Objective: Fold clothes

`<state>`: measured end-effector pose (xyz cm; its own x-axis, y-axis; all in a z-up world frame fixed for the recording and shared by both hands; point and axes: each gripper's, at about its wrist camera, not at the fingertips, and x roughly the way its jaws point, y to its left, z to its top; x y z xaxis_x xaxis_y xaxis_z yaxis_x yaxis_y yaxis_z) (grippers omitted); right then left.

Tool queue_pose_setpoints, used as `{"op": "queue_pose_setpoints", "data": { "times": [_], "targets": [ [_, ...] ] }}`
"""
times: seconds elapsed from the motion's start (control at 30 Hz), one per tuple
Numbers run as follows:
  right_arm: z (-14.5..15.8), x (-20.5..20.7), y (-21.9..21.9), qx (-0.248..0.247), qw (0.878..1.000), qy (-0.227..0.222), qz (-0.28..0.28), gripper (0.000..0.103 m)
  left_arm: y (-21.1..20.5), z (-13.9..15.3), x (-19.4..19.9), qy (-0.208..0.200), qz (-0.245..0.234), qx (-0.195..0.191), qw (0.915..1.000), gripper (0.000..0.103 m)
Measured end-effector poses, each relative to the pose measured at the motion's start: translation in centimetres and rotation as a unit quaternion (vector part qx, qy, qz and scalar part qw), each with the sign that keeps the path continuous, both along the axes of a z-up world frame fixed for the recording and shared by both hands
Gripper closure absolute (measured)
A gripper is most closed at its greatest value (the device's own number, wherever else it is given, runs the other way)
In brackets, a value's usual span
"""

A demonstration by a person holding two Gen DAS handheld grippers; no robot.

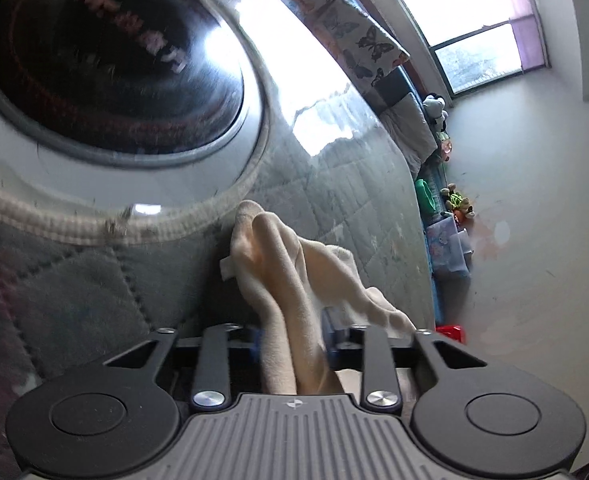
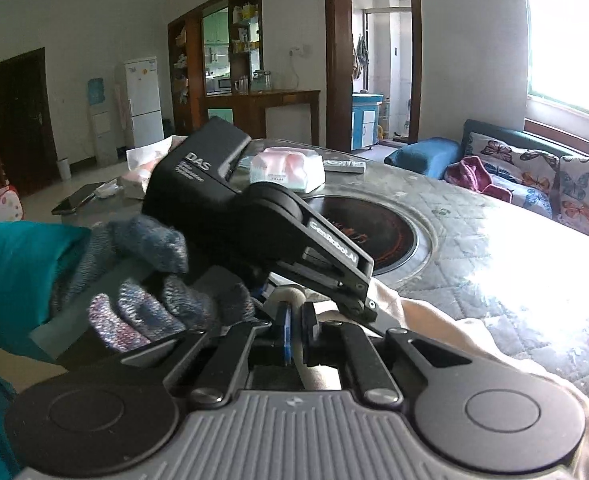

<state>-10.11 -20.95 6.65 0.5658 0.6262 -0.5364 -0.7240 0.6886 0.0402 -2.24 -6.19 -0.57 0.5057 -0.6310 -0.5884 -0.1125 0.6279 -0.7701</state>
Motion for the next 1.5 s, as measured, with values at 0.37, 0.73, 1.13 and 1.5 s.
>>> {"op": "queue_pose_setpoints", "data": {
  "times": [0.37, 0.73, 1.13, 1.5],
  "targets": [
    [-0.1, -0.5, -6.0, 0.022, 0.995, 0.010, -0.093, 0.094, -0.2, 0.2, 0.1, -0.019, -0.011, 0.024, 0.9995, 0.087],
    [-2.5, 0.1, -16.0, 0.079, 0.957, 0.061, -0.272, 0.076, -0.9, 0.4, -0.1, -0.026, -0.014, 0.041, 0.9987, 0.087],
    [-5.4, 0.3, -22.4, 0.152, 0.917, 0.115, -0.349, 0.060, -1.3, 0.6, -0.1, -0.029, -0.015, 0.057, 0.9978, 0.087],
    [-5.8, 0.1, -20.8, 0.118, 0.927, 0.116, -0.336, 0.068, -1.4, 0.7, -0.4, -0.035, -0.018, 0.067, 0.9970, 0.087]
  ]
}}
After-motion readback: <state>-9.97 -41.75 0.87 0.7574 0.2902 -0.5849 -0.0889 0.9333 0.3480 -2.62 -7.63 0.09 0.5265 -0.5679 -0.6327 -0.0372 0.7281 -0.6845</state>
